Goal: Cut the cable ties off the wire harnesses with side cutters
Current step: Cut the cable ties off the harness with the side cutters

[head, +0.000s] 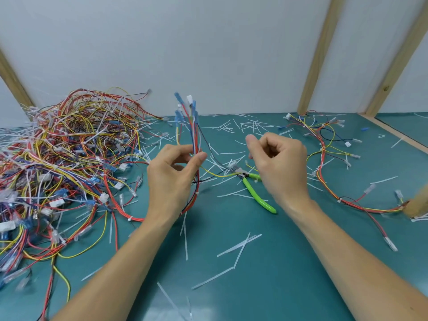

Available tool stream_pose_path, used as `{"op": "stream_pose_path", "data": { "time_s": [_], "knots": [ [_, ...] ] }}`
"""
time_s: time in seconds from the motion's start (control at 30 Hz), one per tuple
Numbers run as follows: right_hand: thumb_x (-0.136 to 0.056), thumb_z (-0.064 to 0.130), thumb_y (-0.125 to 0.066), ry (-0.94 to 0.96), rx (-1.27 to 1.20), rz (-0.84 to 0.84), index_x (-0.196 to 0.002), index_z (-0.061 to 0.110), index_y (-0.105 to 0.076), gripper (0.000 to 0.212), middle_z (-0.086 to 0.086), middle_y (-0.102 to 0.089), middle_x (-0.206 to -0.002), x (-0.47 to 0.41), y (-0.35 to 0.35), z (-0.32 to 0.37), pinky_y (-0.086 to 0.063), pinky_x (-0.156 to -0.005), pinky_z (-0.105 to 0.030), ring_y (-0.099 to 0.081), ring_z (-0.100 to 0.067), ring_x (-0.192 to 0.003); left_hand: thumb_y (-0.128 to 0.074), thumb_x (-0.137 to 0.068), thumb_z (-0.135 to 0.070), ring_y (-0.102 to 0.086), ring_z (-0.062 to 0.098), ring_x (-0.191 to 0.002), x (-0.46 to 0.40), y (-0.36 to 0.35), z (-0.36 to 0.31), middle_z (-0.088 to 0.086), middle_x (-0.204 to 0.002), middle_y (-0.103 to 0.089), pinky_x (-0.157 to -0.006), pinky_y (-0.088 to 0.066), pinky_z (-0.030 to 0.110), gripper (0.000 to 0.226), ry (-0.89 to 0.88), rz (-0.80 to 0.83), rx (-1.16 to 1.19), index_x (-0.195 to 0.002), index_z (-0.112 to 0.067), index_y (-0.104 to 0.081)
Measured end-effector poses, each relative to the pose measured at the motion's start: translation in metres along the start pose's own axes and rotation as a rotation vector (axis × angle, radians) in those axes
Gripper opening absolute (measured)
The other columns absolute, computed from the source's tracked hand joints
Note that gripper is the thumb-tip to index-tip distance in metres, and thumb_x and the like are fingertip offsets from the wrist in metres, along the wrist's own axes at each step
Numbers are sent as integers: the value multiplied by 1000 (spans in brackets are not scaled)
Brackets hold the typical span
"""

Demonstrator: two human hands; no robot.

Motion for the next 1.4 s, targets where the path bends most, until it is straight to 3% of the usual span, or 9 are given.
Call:
{"op": "stream_pose_path", "data": {
  "time_s": [0.13, 0.3, 0.43, 0.5, 0.67, 0.93, 1.07, 1.27, 1.4],
  "knots": [
    [-93, 35, -70, 115, -8, 135, -81, 22, -69, 17, 13, -70, -76, 14, -25, 21, -47, -71, -18, -67, -9, -77, -81, -83, -18, -63, 4, -76, 7, -16, -8, 1, -87, -64, -67, -48, 15, 15, -68, 84, -18, -96, -22, -74],
    [-92, 37, -74, -145, -39, 360, -83, 23, -71, 17, 8, -75, -75, 29, -55, -6, -58, -78, -41, -72, -10, -74, -74, -87, 1, -66, 13, -90, 16, -32, -21, -1, -96, -65, -81, -53, 22, 29, -234, 201, -73, -113, -12, -74],
    [-95, 25, -72, -331, -175, 396, -80, 18, -66, 18, -1, -77, -76, 28, -59, -22, -59, -86, -46, -76, -19, -77, -53, -91, 16, -70, 13, -103, 16, -38, -17, 1, -106, -70, -93, -52, 22, 44, -159, 286, 49, -127, -10, -61],
    [-97, 18, -71, -379, -223, 406, -78, 17, -64, 20, -1, -77, -75, 27, -61, -26, -59, -84, -40, -77, -17, -77, -47, -93, 16, -72, 11, -100, 16, -36, -17, -3, -104, -69, -91, -52, 22, 42, -129, 258, 81, -123, -12, -56],
    [-99, 14, -66, -430, -360, 401, -84, 19, -66, 16, 8, -76, -73, 26, -62, -31, -52, -68, -21, -72, -3, -73, -51, -95, 3, -75, 6, -86, 8, -15, -9, -8, -89, -65, -60, -43, 20, 23, -66, 69, 44, -102, -18, -57],
    [-98, 9, -66, -371, -490, 445, -89, 21, -72, 16, -4, -79, -96, 24, -64, -23, -52, -75, -19, -71, -11, -90, -70, -91, -13, -70, 13, -76, 9, -26, 1, -10, -80, -73, -63, -52, 34, 12, 5, 200, -41, -89, -25, -72],
    [-97, 4, -66, -333, -528, 445, -96, 11, -73, 10, -14, -77, -102, 22, -64, -21, -51, -74, -15, -69, -10, -88, -71, -93, -17, -71, 26, -75, 12, -35, 4, 2, -78, -74, -73, -57, 50, 4, 72, 294, 51, -91, -21, -70],
    [-101, 3, -60, -321, -599, 480, -102, 16, -71, 17, -1, -80, -96, 22, -68, -20, -52, -87, -17, -75, -10, -94, -74, -90, -9, -74, 17, -76, 14, -40, 1, -1, -86, -77, -70, -58, 26, 25, 90, 356, 164, -112, -15, -65],
    [-104, 9, -57, -320, -536, 516, -114, 22, -70, 21, -1, -80, -103, 22, -69, -19, -47, -96, -23, -73, -9, -104, -71, -91, -5, -75, 18, -77, 11, -39, 6, 2, -81, -78, -78, -59, 30, 26, 132, 318, 270, -112, -18, -61]
  ]
}}
Point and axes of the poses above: each hand's wrist, its own x-axis away from the middle knuckle, its own y-axis out of the back of the hand, z = x × y, the point moved 9 cm from there along -x, towards the middle knuckle
